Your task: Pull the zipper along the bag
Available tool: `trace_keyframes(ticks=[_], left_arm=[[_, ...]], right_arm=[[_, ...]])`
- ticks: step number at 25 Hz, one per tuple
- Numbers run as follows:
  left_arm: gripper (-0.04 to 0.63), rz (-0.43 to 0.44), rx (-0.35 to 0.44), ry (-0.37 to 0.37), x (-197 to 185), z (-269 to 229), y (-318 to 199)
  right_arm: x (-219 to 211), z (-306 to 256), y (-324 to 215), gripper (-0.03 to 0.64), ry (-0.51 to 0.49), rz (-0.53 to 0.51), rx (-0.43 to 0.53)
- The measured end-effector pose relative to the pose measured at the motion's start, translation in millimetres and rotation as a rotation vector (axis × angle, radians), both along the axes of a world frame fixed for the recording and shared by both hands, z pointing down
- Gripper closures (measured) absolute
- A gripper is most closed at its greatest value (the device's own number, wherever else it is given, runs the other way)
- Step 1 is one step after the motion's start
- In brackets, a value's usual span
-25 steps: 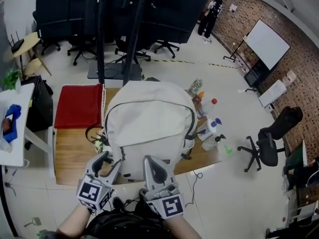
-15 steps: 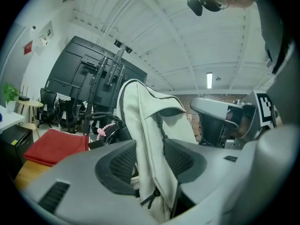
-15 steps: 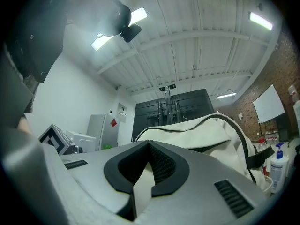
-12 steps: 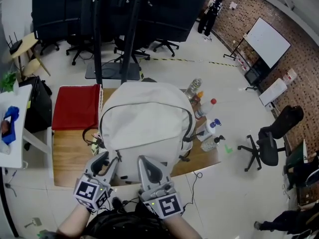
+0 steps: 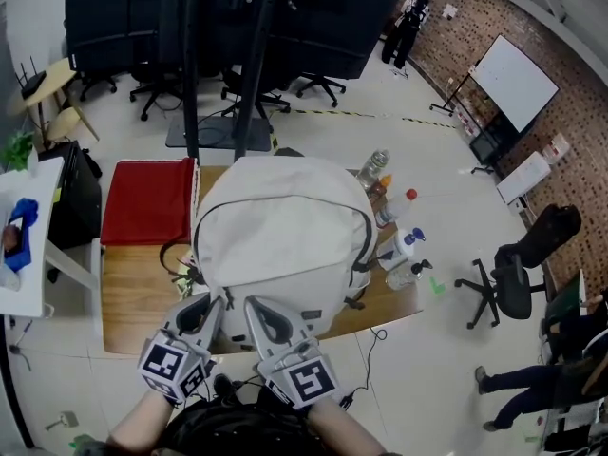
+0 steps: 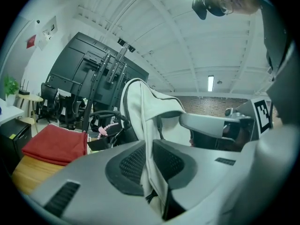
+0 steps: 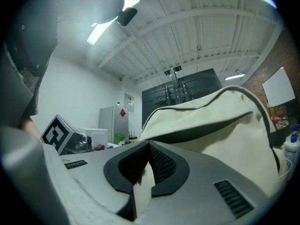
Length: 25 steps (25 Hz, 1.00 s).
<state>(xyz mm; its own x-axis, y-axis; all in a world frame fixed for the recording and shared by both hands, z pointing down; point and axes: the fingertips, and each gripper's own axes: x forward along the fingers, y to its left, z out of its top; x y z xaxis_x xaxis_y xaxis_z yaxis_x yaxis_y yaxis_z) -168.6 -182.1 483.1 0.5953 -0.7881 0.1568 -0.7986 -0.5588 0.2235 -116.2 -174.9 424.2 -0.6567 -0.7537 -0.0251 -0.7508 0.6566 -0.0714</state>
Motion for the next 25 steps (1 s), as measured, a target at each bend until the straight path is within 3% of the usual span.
trace_keyframes(ticks=[7, 12, 14, 25], left_arm=[[0.545, 0.019, -0.005, -0.005, 0.4, -0.1, 0.4], [0.551, 0.03, -0.01, -0.01, 0.8, -1.2, 1.4], [0.554, 0.034, -0.002, -0.006, 0.5, -1.3, 0.8], [0.563, 0.058, -0.013, 0.019, -0.8, 2.8, 0.3]], right_arm=[[-15.6, 14.4, -9.9, 0.588, 0.04, -0.024, -0.038], [-31.1, 15.5, -12.5, 0.516, 0.074, -0.038, -0.079], [-42.7, 12.5, -15.3, 0.454, 0.107, -0.051, -0.092], [-50.0, 16.9, -28.9, 0.484, 0.193, 0.018, -0.108]])
